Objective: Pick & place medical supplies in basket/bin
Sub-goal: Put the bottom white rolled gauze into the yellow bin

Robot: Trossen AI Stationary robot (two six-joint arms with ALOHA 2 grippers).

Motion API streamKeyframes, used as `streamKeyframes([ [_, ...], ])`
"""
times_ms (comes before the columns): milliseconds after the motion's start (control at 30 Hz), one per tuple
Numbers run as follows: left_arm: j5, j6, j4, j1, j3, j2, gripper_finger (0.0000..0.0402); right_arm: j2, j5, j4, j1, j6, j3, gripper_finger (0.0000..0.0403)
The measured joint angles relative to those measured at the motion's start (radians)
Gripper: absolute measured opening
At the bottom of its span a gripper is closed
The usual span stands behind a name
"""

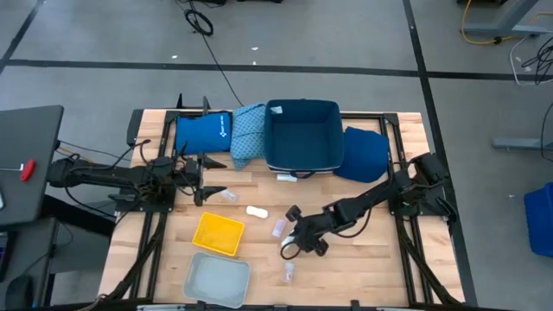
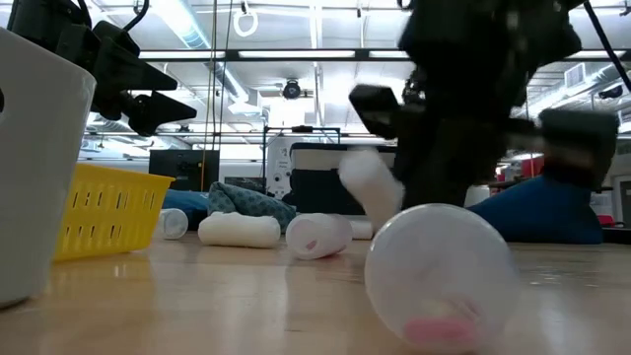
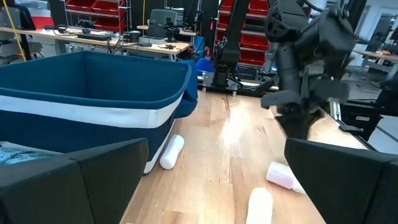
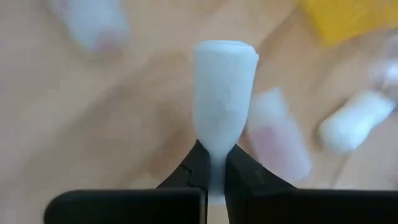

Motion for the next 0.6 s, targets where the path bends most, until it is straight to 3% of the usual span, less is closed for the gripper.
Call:
streamKeyframes([
  [167, 0.007, -0.002, -0.009, 0.0, 0.0, 0.0, 0.0382, -0.02, -0.047, 0.246, -0.003, 0.062, -0.037, 0.0019],
  [467, 0.014, -0.001, 0.003, -0.001, 0.0, 0.0, 0.0382, -0.011, -0.169, 0.956, -0.07, 0.143, -0.191, 0.0019],
  [600, 0.018, -0.006, 0.003, -0.001, 0.0, 0.0, 0.0382, -0.011, -0.17, 1.071, -0.099, 0.163, -0.215, 0.0019],
])
